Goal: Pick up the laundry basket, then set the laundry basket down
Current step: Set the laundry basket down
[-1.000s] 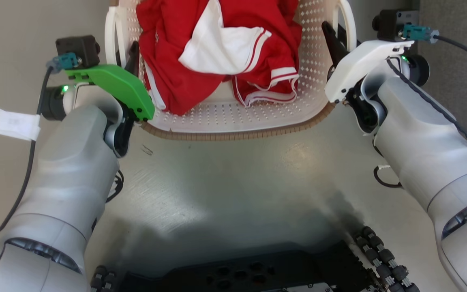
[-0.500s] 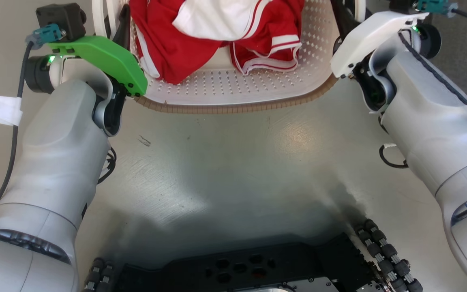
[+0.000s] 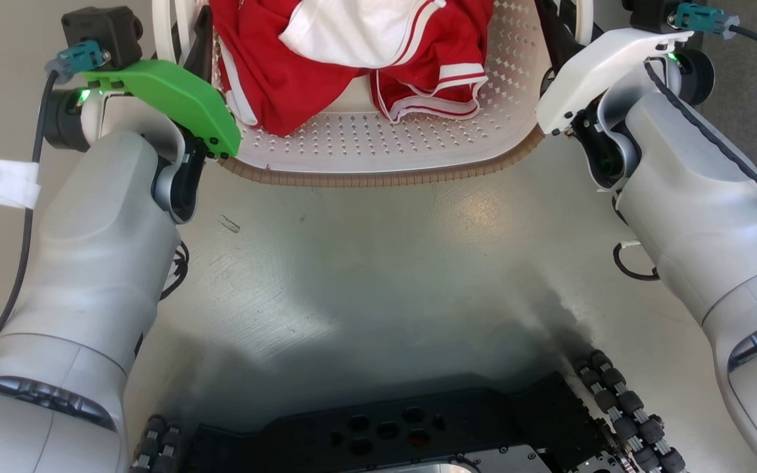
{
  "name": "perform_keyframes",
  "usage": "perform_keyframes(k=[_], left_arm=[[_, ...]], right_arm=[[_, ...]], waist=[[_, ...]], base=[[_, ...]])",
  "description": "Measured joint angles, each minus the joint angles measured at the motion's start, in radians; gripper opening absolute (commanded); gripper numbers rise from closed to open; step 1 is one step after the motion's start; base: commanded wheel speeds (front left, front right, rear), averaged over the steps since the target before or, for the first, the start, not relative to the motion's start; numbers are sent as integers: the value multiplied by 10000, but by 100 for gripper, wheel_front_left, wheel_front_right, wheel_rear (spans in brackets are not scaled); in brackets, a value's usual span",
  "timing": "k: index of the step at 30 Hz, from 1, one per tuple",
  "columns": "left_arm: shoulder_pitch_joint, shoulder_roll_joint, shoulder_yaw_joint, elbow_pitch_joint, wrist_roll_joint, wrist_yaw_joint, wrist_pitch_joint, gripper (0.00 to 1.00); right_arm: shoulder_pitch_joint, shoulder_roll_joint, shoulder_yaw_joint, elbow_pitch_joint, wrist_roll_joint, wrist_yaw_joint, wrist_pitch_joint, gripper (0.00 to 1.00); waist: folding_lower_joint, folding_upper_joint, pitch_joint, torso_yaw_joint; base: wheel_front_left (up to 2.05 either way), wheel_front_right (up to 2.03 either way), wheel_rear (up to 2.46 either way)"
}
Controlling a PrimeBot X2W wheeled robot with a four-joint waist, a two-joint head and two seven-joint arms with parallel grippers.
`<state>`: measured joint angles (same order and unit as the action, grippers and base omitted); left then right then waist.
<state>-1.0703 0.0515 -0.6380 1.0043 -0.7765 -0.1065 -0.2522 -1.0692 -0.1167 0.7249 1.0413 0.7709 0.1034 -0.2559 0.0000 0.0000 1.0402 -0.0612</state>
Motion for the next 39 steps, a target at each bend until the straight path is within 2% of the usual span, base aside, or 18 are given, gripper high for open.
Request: perform_keyframes(k=[12,13,14,15,16,17,21,39], left_arm=[[93,-2,244,19,159,-2,-42,0],[97,-6,249,48,159,-4,-56,10],[98,-13,249,105,159,-6,-73,30],[102,-19,247,186,159,-48,-100,64],[103,-13,247,209,159,-79,-100,100],[107,-19,234,236,159,-109,-90,100],[254,-167,207,318,159,-176,-81,100],[571,-186,290,849,460,-176,-79,100]], right_arm=[[46,130,-199,25,-240,4,0,0],[46,138,-221,25,-242,4,0,0],[46,140,-242,25,-247,6,0,9],[46,151,-261,27,-265,6,0,35],[46,150,-265,38,-311,21,0,65],[56,151,-265,46,-357,67,0,100],[74,253,-274,50,-433,105,0,100],[499,261,-612,353,-594,105,0,100]], waist=[[0,0,51,-33],[0,0,50,-35],[0,0,48,-37],[0,0,44,-41],[0,0,37,-44],[0,0,29,-48],[0,0,-27,-62],[0,0,-769,-100]], base=[[0,0,0],[0,0,0],[0,0,0],[0,0,0],[0,0,0],[0,0,0],[0,0,0],[0,0,0]])
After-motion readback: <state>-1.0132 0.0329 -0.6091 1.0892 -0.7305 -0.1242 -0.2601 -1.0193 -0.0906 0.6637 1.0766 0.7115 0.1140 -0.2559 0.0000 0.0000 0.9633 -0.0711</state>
